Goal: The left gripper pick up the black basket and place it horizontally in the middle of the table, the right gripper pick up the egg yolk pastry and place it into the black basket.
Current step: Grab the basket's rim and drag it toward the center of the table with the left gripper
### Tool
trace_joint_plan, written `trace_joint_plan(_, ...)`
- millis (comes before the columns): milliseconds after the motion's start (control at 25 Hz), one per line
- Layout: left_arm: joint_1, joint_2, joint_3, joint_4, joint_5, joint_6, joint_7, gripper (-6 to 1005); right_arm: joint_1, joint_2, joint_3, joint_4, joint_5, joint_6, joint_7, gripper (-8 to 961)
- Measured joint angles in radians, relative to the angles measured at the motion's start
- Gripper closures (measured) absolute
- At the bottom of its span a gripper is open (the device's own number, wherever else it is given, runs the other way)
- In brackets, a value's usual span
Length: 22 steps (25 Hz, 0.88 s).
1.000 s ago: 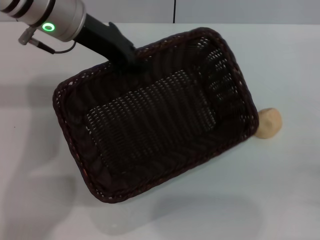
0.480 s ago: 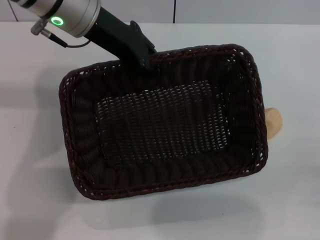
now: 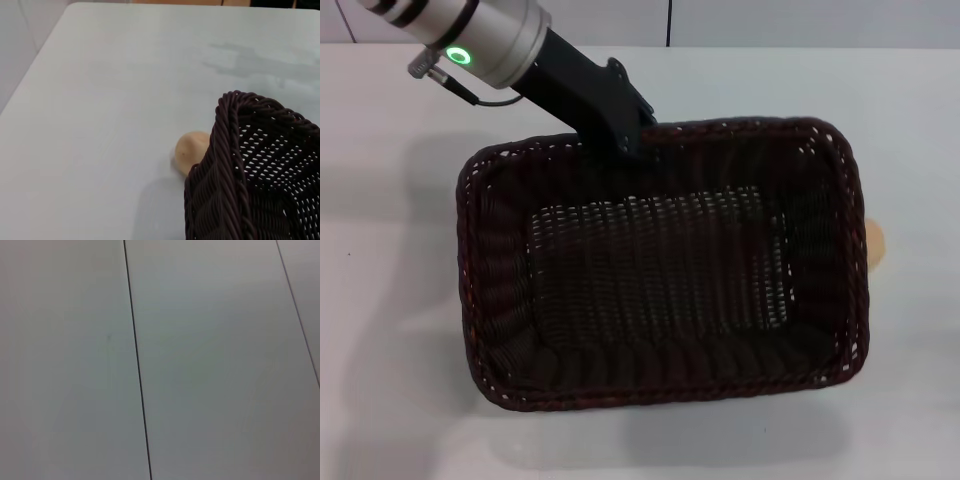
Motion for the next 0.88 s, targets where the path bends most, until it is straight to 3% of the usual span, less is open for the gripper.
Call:
trace_joint_plan(440, -0.012, -0.011, 0.068, 0.022, 0.009, 0.075, 0.005, 822, 0.003, 0.0, -0.002, 0.0, 0.0, 0.0, -0.002, 197)
trace_joint_plan(480, -0.002, -0.019, 0.103, 0.027, 0.032, 0.147, 0.014, 822, 0.003, 0.0, -0.002, -0.001, 0.0, 0.0, -0.002, 197)
trace_joint_plan(760, 0.003, -0.025, 0.111, 0.048, 0.034, 0.23, 0.019, 824, 0.0, 0.0, -0.002, -0.002, 0.0, 0.0, -0.002, 197)
trace_joint_plan(880, 0.0, -0.025, 0.119, 0.049, 0.032, 0.24, 0.03, 754, 0.0, 0.0, -0.002, -0.004, 0.0, 0.0, -0.002, 197)
